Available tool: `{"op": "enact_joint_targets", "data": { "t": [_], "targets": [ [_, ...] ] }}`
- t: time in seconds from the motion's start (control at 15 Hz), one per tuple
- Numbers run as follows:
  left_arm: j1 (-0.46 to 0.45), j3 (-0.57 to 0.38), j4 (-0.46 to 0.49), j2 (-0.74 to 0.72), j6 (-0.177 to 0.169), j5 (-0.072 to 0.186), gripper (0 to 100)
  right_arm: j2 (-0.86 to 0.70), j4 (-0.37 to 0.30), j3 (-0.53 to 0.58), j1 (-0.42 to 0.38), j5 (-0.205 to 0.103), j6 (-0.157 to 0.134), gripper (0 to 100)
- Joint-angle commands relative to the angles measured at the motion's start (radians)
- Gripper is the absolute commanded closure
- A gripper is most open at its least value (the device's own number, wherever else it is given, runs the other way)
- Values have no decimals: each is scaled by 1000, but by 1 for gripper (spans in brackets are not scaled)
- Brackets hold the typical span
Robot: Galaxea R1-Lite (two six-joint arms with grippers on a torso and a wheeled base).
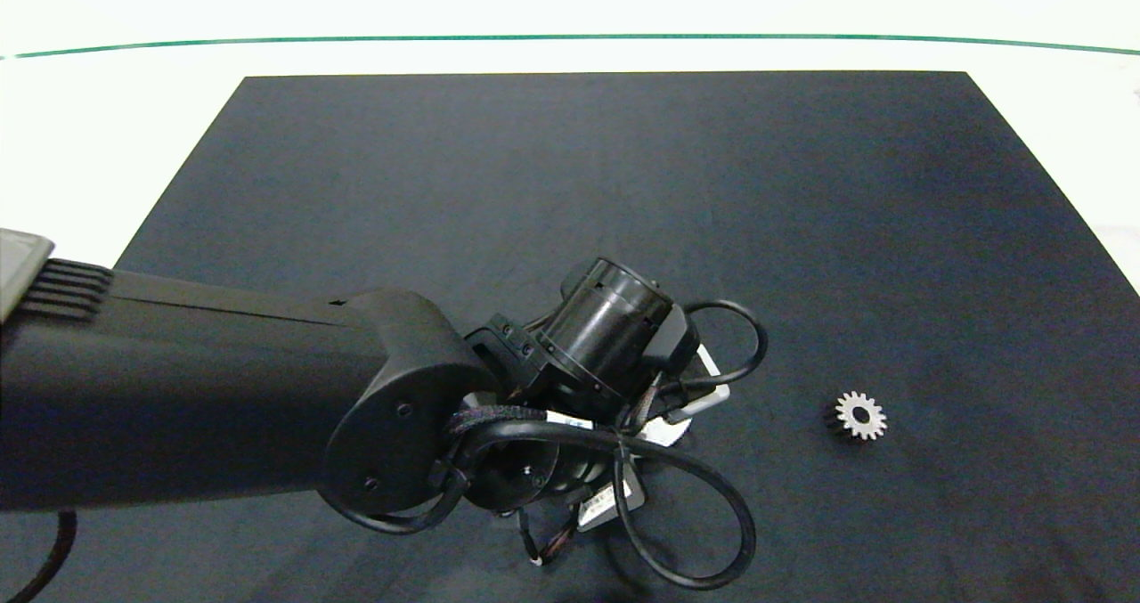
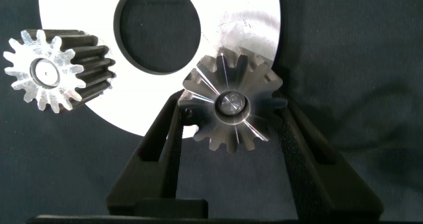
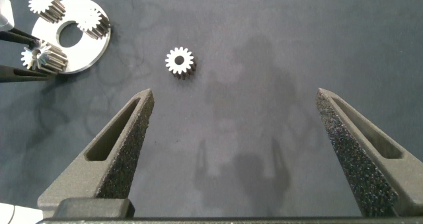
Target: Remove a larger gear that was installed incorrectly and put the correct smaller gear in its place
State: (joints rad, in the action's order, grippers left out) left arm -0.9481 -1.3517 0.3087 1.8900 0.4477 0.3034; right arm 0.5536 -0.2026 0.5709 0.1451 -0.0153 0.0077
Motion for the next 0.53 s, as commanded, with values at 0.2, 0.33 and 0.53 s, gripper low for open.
{"op": "enact_joint_targets", "data": {
  "t": [0.2, 0.33, 0.53],
  "targets": [
    [2, 0, 4, 1, 3, 2, 79, 0, -1, 0, 1, 0, 0, 0],
    [2, -1, 4, 1, 3, 2, 83, 0, -1, 0, 1, 0, 0, 0],
    [2, -9, 6, 1, 0, 2, 84, 0, -1, 0, 1, 0, 0, 0]
  ]
}}
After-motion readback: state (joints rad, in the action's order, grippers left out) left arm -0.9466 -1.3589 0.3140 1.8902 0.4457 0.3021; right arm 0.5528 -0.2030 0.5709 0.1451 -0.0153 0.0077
